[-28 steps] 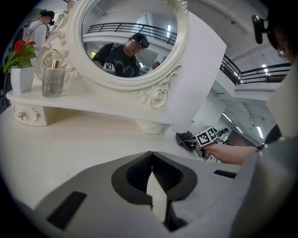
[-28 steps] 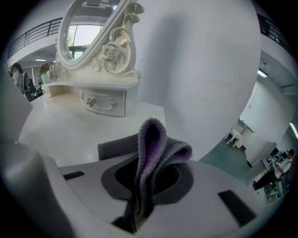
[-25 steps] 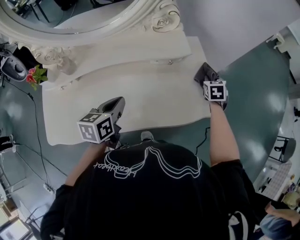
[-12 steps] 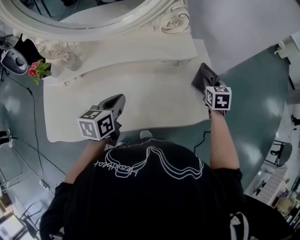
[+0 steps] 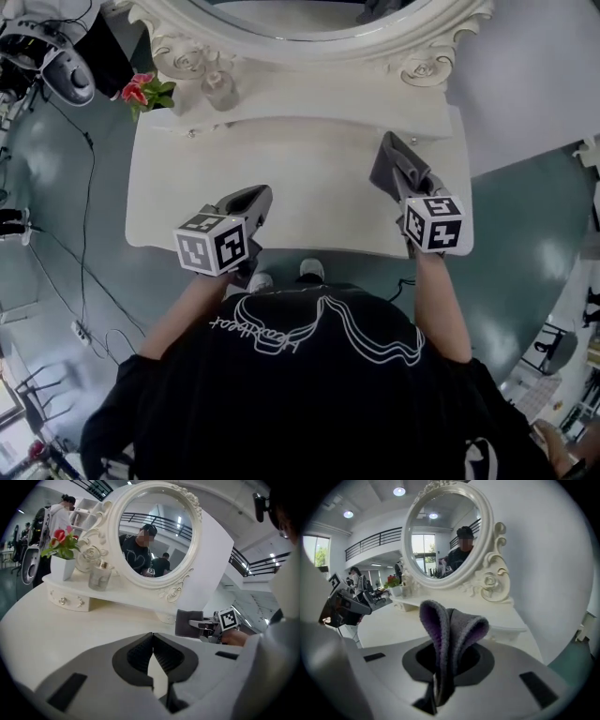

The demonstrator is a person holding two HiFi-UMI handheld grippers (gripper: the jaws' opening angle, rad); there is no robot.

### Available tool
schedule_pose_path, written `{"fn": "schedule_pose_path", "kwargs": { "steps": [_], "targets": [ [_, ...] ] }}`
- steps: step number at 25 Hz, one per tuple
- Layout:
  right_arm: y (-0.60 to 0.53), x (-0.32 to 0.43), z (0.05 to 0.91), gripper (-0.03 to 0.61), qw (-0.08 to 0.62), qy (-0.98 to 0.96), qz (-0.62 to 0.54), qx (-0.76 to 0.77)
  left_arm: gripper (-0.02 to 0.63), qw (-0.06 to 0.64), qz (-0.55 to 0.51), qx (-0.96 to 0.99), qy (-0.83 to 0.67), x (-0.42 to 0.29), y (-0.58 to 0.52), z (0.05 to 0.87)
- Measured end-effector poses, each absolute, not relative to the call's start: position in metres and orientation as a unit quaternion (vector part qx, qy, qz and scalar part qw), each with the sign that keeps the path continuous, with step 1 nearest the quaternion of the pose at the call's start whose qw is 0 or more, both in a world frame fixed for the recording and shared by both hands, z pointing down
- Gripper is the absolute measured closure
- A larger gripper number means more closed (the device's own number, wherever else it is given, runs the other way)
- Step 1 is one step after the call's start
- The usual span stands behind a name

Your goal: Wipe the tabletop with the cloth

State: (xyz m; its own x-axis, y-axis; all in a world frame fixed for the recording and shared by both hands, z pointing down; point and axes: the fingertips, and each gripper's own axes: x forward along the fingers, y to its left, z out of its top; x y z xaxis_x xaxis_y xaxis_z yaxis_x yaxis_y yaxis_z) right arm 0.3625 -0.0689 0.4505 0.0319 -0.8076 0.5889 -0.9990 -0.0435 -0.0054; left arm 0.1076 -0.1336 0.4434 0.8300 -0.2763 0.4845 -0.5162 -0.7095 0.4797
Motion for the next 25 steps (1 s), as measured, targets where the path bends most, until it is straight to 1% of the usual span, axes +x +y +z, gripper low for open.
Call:
{"fn": "schedule_pose_path", "kwargs": {
  "steps": [14, 20, 25],
  "targets": [
    [-0.173, 0.084, 0.449, 0.526, 0.229, -0.808, 0.199, 0.505, 0.609, 0.328, 0.146, 0.866, -0.348, -0.095, -0.165, 0.439],
    [-0.196, -0.029, 0.449, 0.525, 0.235, -0.850, 0.189, 0.431, 0.609, 0.333, 0.131, 0.848, -0.391, -0.171, -0.169, 0.440],
    [-0.207, -0.108, 0.455, 0.525, 0.232, -0.873, 0.189, 0.386, 0.609, 0.341, 0.126, 0.832, -0.419, -0.227, -0.164, 0.448]
  ]
}}
